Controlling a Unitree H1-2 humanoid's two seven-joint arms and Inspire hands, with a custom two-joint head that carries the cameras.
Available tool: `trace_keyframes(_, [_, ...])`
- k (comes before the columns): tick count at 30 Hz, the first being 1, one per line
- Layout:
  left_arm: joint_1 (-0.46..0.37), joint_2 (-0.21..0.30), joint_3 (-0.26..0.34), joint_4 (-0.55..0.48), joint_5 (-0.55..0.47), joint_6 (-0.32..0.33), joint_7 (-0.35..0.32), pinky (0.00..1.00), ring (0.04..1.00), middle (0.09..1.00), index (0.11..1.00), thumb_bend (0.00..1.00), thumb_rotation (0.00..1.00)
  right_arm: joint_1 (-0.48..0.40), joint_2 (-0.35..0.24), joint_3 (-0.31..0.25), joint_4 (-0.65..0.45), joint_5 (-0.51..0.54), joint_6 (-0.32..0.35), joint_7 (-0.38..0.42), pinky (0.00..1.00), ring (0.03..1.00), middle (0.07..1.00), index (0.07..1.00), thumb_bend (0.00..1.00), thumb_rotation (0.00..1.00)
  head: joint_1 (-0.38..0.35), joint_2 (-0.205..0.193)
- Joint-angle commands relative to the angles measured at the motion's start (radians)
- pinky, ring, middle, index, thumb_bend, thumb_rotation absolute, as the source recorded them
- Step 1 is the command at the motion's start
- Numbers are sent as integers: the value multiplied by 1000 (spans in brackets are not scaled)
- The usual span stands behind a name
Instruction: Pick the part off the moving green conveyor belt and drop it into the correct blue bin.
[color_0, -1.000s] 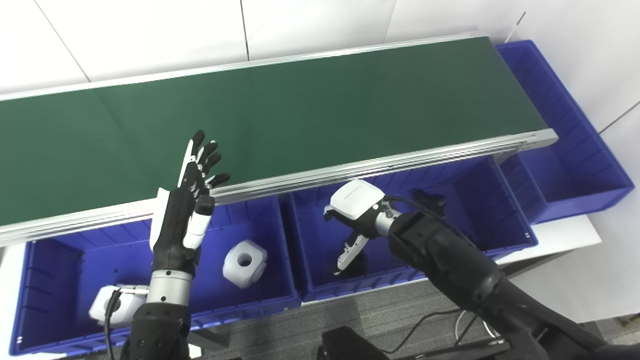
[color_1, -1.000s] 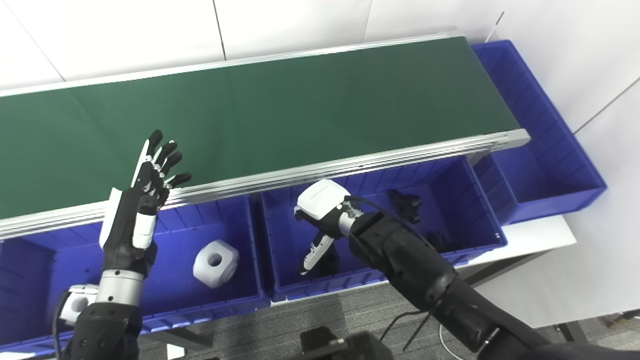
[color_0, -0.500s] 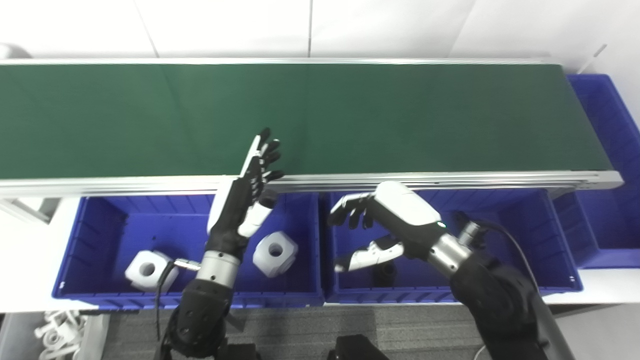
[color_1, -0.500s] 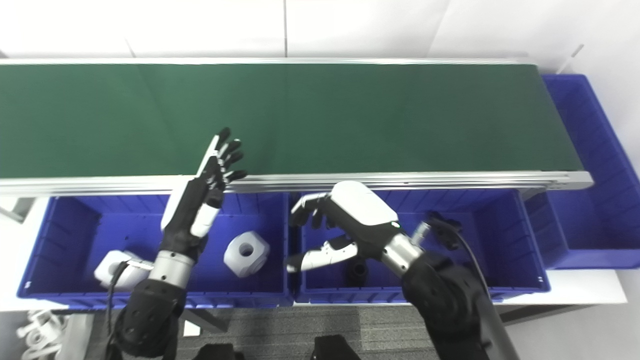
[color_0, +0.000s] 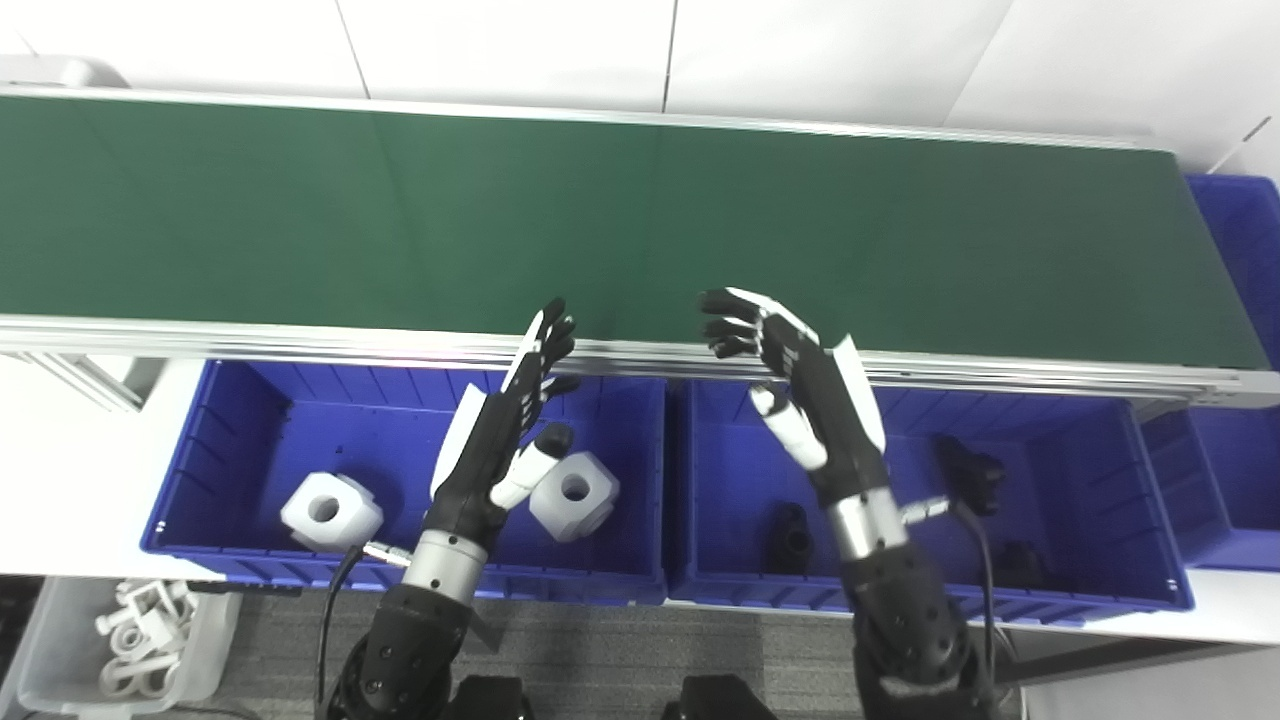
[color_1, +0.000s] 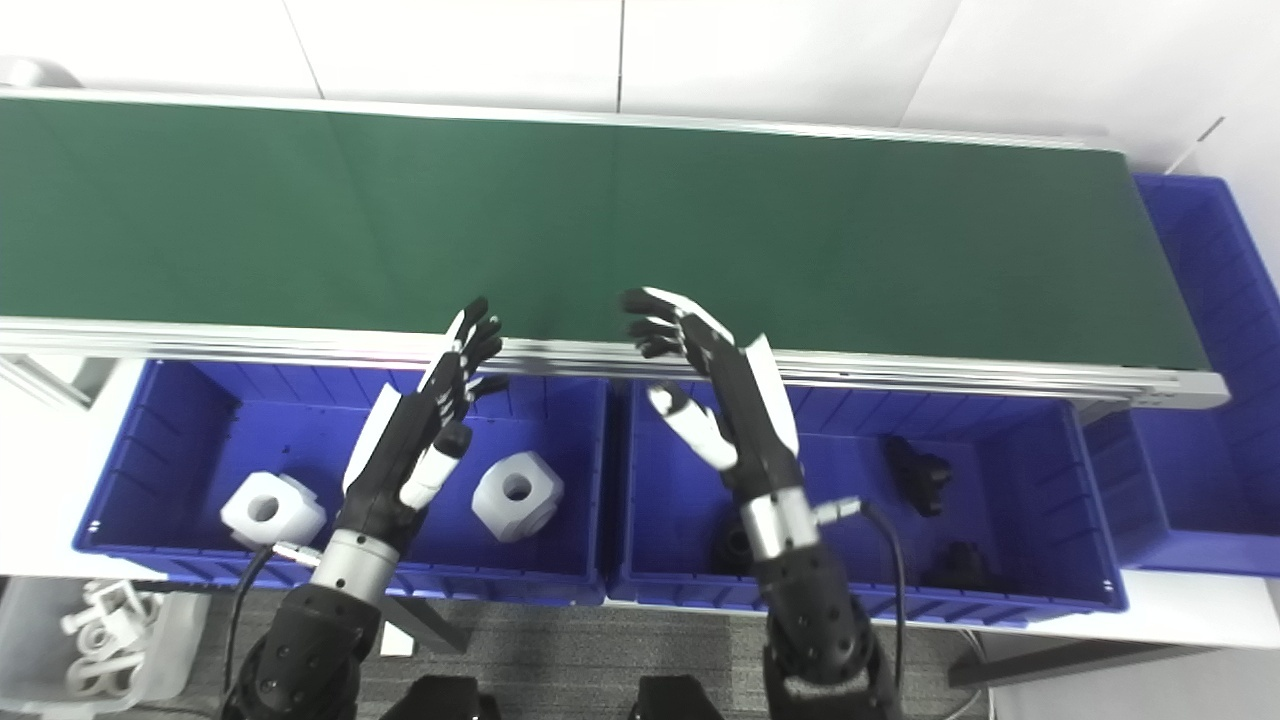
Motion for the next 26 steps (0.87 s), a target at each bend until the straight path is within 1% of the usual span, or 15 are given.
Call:
trace_keyframes(1, [-10, -2, -5, -3, 1, -57, 1, 859, 965, 978, 1000, 902, 1000, -6, 20, -6, -2, 33, -68, -29, 886, 908, 924, 910, 897, 1000, -5, -16])
trace_keyframes(4, [-10, -4, -8, 20, 2, -74, 4, 849, 960, 973, 1000, 899, 1000, 2, 38, -13, 39, 40, -93, -57, 919, 936, 948, 953, 883, 1000, -9, -36])
trace_keyframes(5, [-11, -5, -9, 29, 4, -82, 6, 846, 959, 972, 1000, 898, 1000, 4, 41, -14, 52, 43, -101, -64, 926, 942, 954, 961, 882, 1000, -10, -52])
trace_keyframes(6, [-11, -5, -9, 35, 5, -87, 7, 842, 957, 971, 1000, 900, 1000, 5, 42, -14, 61, 46, -109, -69, 937, 949, 965, 975, 878, 1000, -10, -52])
trace_keyframes(7, [-11, -6, -9, 42, 5, -93, 8, 837, 957, 971, 1000, 903, 1000, 6, 42, -14, 71, 48, -117, -73, 949, 956, 977, 986, 866, 1000, -11, -70])
trace_keyframes(8, [-12, -6, -9, 52, 6, -101, 9, 830, 955, 972, 1000, 907, 1000, 7, 42, -14, 77, 50, -124, -76, 958, 960, 986, 992, 859, 1000, -12, -80])
trace_keyframes(9, [-13, -5, -8, 63, 6, -112, 10, 829, 955, 972, 1000, 906, 1000, 8, 42, -14, 84, 50, -132, -79, 959, 959, 986, 992, 859, 1000, -13, -101])
trace_keyframes(10, [-14, -5, -8, 71, 6, -120, 10, 827, 954, 972, 1000, 904, 1000, 9, 42, -14, 90, 50, -137, -82, 961, 958, 988, 992, 859, 1000, -13, -101])
trace_keyframes(11, [-14, -5, -7, 81, 8, -131, 12, 825, 953, 972, 1000, 903, 1000, 10, 43, -13, 94, 48, -145, -85, 962, 958, 988, 992, 859, 1000, -12, -121])
trace_keyframes(12, [-14, -4, -7, 88, 9, -137, 13, 818, 951, 971, 1000, 900, 1000, 11, 43, -13, 97, 47, -150, -88, 953, 958, 992, 993, 855, 1000, -12, -121])
trace_keyframes(13, [-15, -5, -6, 100, 8, -149, 14, 815, 951, 971, 1000, 899, 1000, 11, 41, -13, 104, 48, -161, -90, 950, 959, 993, 994, 854, 1000, -7, -144])
trace_keyframes(15, [-18, -9, -5, 119, 10, -164, 16, 815, 951, 969, 1000, 902, 1000, 10, 39, -15, 117, 45, -175, -97, 935, 948, 989, 994, 853, 1000, -1, -157])
trace_keyframes(21, [-23, -16, -4, 136, 1, -161, 13, 826, 955, 967, 999, 918, 988, 1, 31, -15, 139, 43, -191, -116, 893, 931, 976, 986, 849, 995, 9, -166])
trace_keyframes(23, [-24, -17, -6, 140, 1, -166, 13, 837, 960, 970, 997, 916, 983, 1, 28, -11, 139, 47, -192, -117, 892, 930, 970, 985, 846, 990, 9, -161])
trace_keyframes(26, [-22, -18, -8, 132, 0, -157, 10, 847, 963, 972, 998, 934, 980, 3, 24, -7, 131, 47, -190, -115, 896, 927, 970, 979, 843, 984, 9, -140])
